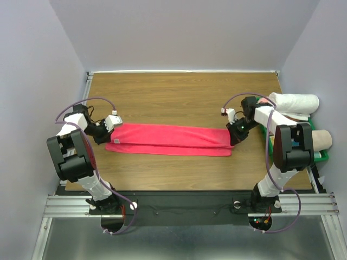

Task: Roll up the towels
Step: Fold the towel

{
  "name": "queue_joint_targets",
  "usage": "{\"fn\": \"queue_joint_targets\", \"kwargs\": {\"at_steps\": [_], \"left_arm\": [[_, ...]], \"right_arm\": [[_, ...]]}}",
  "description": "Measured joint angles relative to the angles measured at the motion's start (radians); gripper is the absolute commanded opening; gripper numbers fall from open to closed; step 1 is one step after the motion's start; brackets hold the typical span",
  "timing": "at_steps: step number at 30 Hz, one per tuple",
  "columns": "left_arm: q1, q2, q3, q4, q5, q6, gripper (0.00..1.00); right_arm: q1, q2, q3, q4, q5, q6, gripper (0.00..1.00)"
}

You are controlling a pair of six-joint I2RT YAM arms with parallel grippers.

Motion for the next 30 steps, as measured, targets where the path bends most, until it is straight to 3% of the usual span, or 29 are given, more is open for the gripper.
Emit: {"fn": "queue_joint_targets", "kwargs": {"at_steps": [11,21,30], "left_arm": [[0.0,-0.03,-0.022,0.046,-0.016,0.004,0.0],[0.018,-0.035,0.116,-0.041,0.02,0.023,0.0],[0.032,-0.046,0.095,-0.081,0.008,0.068,0.0]], "right_arm": [[0.013,0.0,0.003,0.007,0.0,-0.011,0.01],[0.013,-0.081,0.08,-0.029,-0.016,-0.011,0.01],[0.013,-0.085,0.039,-0.049,-0.024,-0.031,0.01]]}}
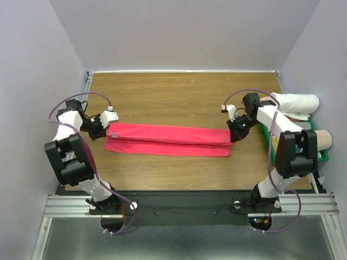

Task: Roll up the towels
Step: Fold the towel

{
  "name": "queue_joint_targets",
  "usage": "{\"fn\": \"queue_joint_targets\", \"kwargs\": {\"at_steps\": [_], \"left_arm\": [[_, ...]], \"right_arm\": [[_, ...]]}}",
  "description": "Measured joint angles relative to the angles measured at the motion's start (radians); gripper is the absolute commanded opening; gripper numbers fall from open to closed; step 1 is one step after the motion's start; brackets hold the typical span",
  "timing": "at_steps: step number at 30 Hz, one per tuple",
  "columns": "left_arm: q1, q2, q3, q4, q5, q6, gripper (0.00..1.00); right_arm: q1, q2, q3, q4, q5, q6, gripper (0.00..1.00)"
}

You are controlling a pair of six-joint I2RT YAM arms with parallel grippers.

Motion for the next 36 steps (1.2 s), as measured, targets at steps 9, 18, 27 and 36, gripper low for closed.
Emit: {"fn": "queue_joint_targets", "kwargs": {"at_steps": [9,18,27,36], "left_arm": [[0.001,-0.002,-0.068,0.004,-0.047,0.027,0.0],[0.001,-0.002,-0.116,0.034,-0.081,0.024,0.0],[0.001,0.0,0.01,-0.028,-0.058,0.017,0.0],[0.002,-0.04,0.072,-0.097,-0.041,0.038,0.0]], "right_arm": [[0.003,0.019,-0.055,-0.003,-0.005,-0.021,0.0],[0.014,0.059,-0.091,-0.003,-0.009,-0.027,0.01],[0.014,0.046,0.016,-0.022,-0.007,-0.013,0.01],[0.014,-0.034,0.079,-0.057,-0.006,-0.011,0.01]]}}
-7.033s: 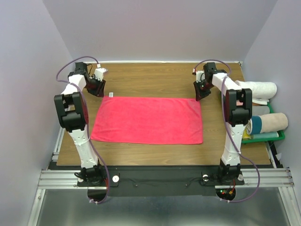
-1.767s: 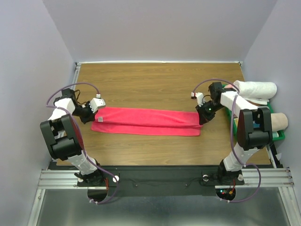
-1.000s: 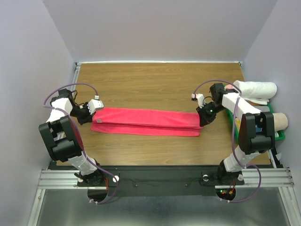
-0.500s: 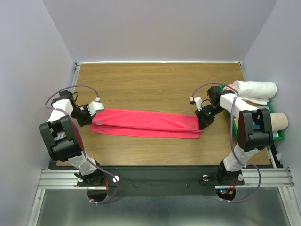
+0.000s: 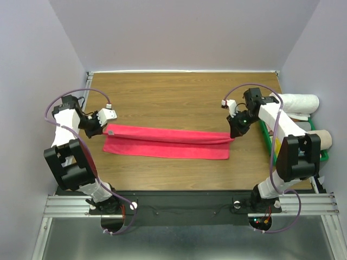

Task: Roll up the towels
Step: Fold the towel

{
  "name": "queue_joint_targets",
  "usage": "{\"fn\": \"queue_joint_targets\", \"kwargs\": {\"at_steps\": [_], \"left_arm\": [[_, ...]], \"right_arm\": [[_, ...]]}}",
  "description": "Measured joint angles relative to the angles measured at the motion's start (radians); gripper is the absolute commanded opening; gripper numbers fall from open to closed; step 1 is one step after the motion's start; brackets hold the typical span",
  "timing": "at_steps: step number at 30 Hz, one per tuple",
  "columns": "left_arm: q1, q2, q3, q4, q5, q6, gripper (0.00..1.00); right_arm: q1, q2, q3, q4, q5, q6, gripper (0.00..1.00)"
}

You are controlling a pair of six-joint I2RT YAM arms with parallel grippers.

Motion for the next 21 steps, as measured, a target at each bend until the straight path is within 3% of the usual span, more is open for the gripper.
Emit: {"fn": "queue_joint_targets", "kwargs": {"at_steps": [12,15,16,17,18,20,21], "left_arm": [[0.009,-0.008,-0.141,0.024,-0.067,0.021,0.0],[0.008,0.025,-0.163,0.06,-0.082,0.012,0.01],[0.009,0.037,-0.172,0.077,-0.088,0.006,0.06],[0.009,0.045,-0.178,0.086,-0.093,0.001,0.23],[0.009,0.051,-0.182,0.096,-0.098,-0.005,0.32],[0.009,0.055,-0.183,0.108,-0.109,-0.01,0.52],[0.011,0.055,-0.183,0.114,-0.114,-0.013,0.56]], "right_arm": [[0.001,0.037,-0.128,-0.001,-0.006,-0.018,0.01],[0.012,0.058,-0.136,0.002,-0.013,-0.017,0.14],[0.015,0.063,-0.136,0.004,-0.013,-0.015,0.18],[0.021,0.069,-0.137,0.009,-0.014,-0.016,0.33],[0.026,0.071,-0.137,0.01,-0.014,-0.015,0.42],[0.034,0.071,-0.137,0.009,-0.015,-0.011,0.53],[0.038,0.069,-0.137,0.008,-0.019,-0.015,0.59]]}}
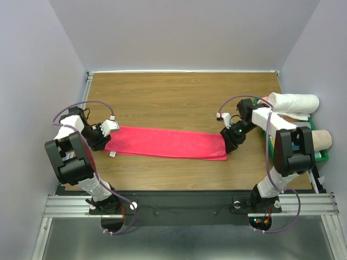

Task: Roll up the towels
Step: Fold the towel

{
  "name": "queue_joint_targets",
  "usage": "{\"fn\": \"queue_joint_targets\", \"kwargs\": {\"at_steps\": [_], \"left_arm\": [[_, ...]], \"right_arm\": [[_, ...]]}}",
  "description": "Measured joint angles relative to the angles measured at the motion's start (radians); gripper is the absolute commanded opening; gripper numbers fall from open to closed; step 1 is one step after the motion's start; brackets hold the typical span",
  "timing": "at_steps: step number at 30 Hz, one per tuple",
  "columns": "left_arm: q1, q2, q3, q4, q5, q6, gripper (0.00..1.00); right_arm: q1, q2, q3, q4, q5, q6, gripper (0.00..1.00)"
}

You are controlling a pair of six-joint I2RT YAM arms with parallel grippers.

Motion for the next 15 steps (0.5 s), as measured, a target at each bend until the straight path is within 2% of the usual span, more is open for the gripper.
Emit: {"fn": "queue_joint_targets", "kwargs": {"at_steps": [2,6,11,15], "left_arm": [[0.003,-0.002,0.0,0.004,-0.005,-0.005,0.64],[0.007,-0.015,0.003,-0.007,-0.001,-0.011,0.64],[0.009,-0.025,0.074,-0.043,0.055,-0.056,0.54],[0.007,-0.025,0.101,-0.016,0.107,-0.129,0.51]], "right_arm": [[0.0,-0.003,0.002,-0.007,-0.005,-0.001,0.61],[0.001,-0.032,0.02,-0.028,-0.008,0.016,0.57],[0.0,-0.116,0.042,-0.027,0.015,0.077,0.44],[0.007,-0.119,0.038,-0.021,0.033,0.144,0.43]]}}
